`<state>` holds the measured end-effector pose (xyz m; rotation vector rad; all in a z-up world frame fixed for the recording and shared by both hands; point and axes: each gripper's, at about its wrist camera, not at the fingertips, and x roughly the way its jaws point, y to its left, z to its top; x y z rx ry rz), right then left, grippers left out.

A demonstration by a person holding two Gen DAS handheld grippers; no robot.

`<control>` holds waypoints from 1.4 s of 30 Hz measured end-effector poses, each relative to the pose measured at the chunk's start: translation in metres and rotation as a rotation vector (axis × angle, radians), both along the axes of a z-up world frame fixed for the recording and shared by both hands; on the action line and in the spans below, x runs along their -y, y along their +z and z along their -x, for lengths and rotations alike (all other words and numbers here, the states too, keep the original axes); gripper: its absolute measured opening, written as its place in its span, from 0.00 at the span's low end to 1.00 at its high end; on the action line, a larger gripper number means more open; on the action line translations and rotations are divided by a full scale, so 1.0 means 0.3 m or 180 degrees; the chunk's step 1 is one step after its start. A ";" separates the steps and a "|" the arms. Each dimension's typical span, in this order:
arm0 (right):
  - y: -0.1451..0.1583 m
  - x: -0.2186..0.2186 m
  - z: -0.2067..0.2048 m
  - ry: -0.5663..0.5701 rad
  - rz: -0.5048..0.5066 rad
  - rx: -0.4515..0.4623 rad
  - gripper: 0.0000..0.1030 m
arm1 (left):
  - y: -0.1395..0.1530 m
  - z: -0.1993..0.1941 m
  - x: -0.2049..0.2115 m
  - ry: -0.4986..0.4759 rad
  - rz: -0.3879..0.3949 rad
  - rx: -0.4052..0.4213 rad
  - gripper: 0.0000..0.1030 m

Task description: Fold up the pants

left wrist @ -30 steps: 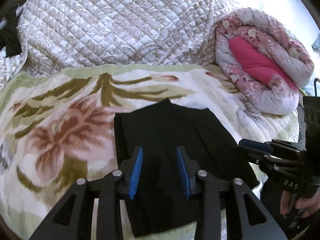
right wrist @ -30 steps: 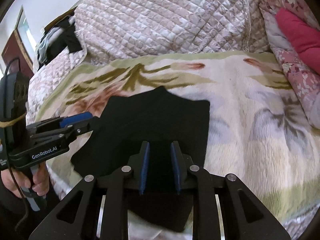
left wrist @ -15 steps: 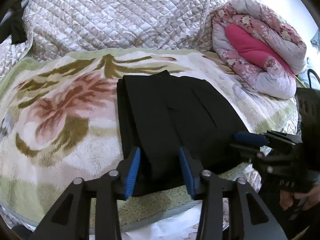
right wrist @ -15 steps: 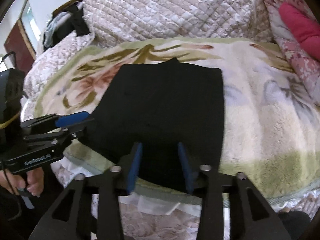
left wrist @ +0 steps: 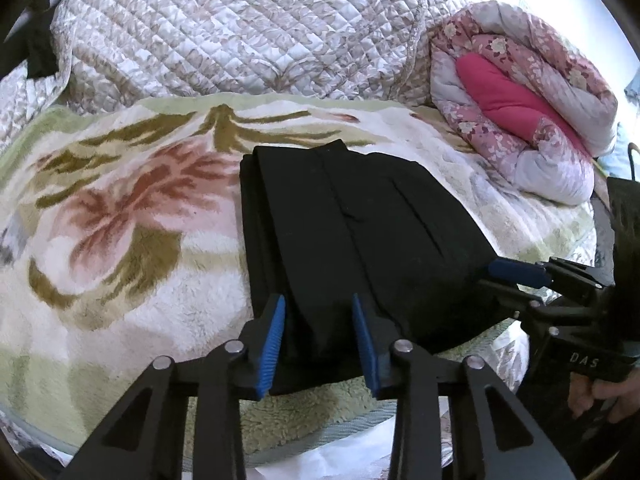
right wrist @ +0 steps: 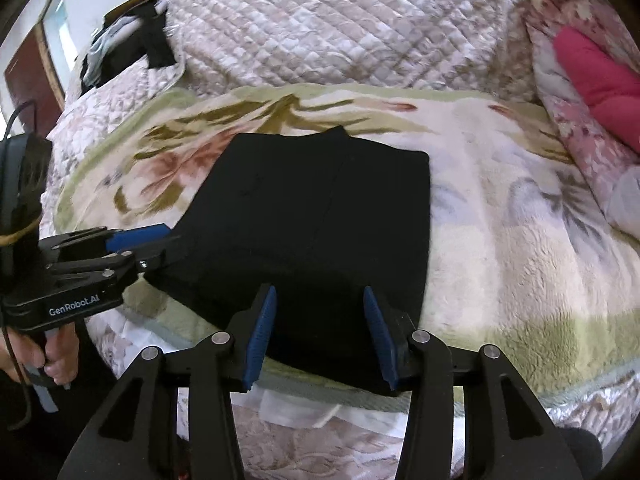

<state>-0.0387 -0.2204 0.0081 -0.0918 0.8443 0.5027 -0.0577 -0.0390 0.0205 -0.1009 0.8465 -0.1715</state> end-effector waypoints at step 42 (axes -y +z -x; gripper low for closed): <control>0.042 0.110 -0.015 -0.0355 -0.0192 0.0012 0.45 | 0.023 -0.032 -0.065 -0.0019 0.0658 -0.0169 0.06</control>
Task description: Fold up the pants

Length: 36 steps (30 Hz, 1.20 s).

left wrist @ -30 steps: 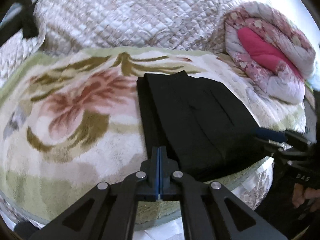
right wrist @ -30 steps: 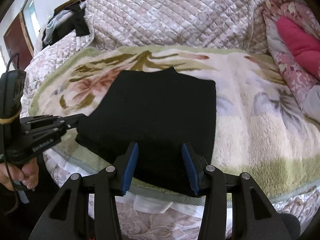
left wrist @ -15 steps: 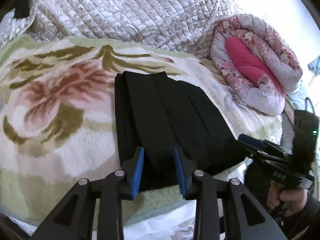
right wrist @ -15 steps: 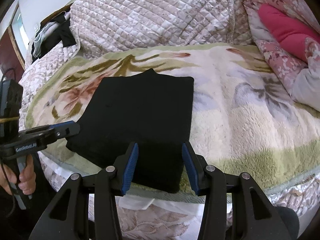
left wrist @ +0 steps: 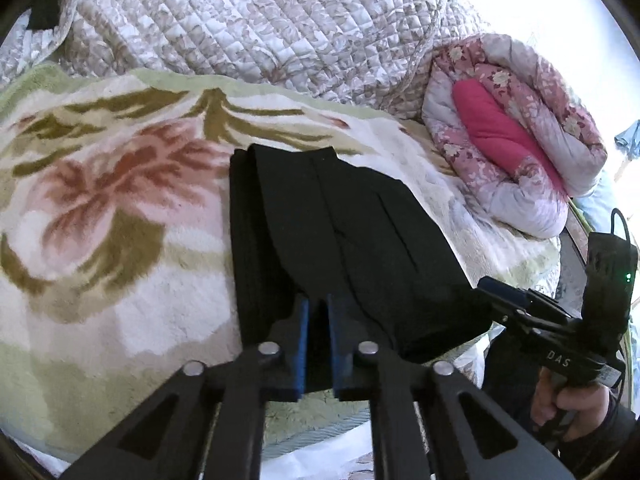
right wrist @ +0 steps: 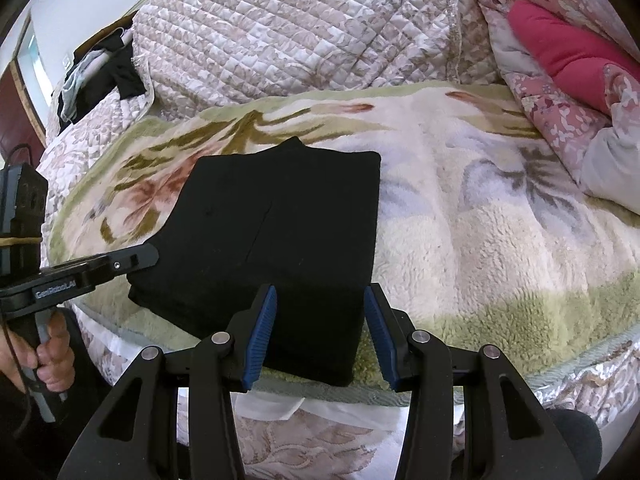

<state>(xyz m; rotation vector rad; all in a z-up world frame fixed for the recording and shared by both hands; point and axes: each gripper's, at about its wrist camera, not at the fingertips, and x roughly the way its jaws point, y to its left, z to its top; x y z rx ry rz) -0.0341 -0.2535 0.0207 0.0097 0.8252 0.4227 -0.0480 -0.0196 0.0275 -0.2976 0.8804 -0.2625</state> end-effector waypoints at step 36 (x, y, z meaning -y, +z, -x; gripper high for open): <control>0.020 -0.044 -0.102 0.0122 -0.0055 0.0114 0.28 | 0.078 -0.110 0.108 -0.0180 -0.0450 0.0297 0.08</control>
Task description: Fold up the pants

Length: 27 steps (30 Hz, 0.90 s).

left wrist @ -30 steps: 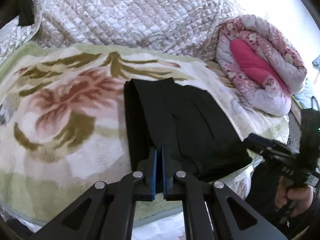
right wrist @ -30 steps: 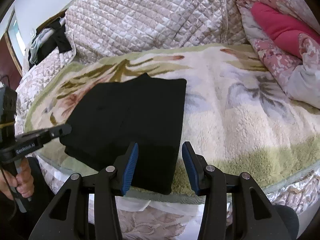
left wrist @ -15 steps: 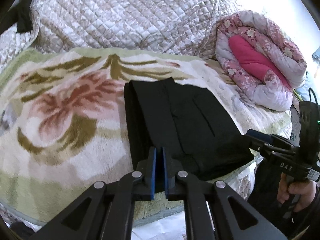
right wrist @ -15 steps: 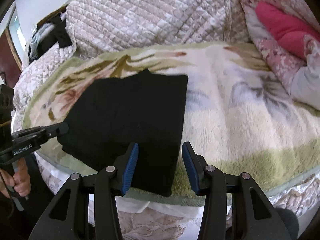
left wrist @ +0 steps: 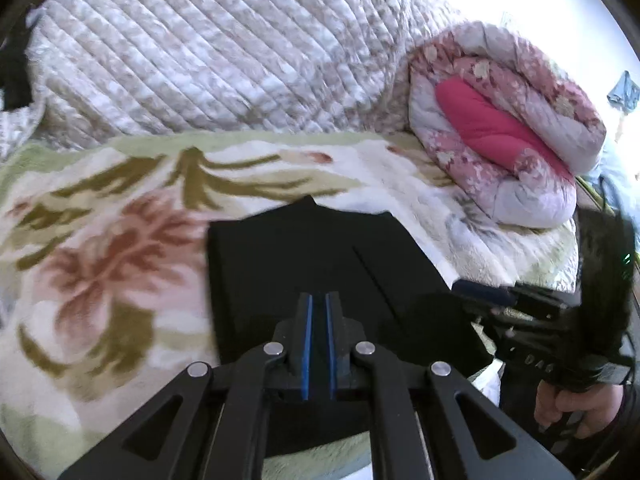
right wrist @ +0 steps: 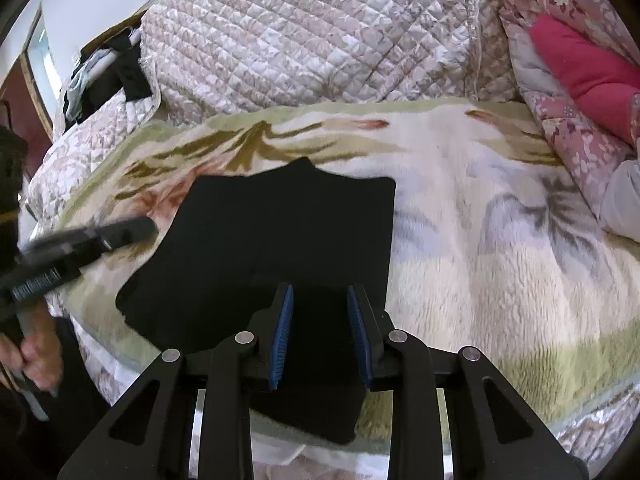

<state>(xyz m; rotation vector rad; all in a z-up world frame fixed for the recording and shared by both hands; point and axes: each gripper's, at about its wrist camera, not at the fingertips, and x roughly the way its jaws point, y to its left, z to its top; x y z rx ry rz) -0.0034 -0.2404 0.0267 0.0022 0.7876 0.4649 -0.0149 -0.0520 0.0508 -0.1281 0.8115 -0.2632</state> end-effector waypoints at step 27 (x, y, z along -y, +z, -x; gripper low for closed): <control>-0.130 0.152 -0.165 -0.0016 -0.1193 -0.1000 0.38 | -0.148 -0.059 -0.185 0.0283 0.0704 -0.0486 0.51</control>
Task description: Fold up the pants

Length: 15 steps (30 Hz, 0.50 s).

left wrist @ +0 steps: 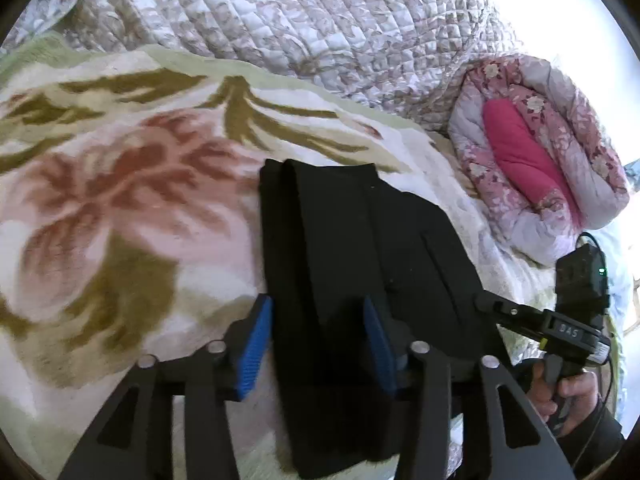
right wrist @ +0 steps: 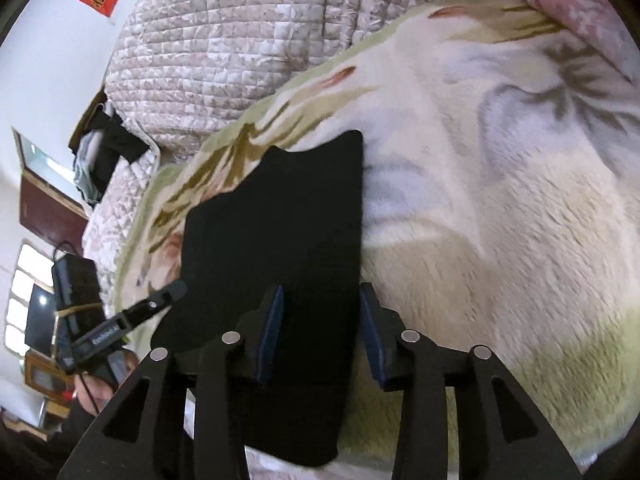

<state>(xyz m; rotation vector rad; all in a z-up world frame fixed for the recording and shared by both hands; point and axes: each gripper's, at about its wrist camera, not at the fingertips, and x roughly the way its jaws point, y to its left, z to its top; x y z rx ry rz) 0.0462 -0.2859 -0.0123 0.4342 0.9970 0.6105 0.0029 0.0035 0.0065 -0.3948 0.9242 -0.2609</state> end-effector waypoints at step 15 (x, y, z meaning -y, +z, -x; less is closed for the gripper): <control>0.162 -0.089 -0.033 0.0195 -0.0075 0.0314 0.16 | 0.134 -0.021 0.022 0.0081 -0.0179 0.0311 0.18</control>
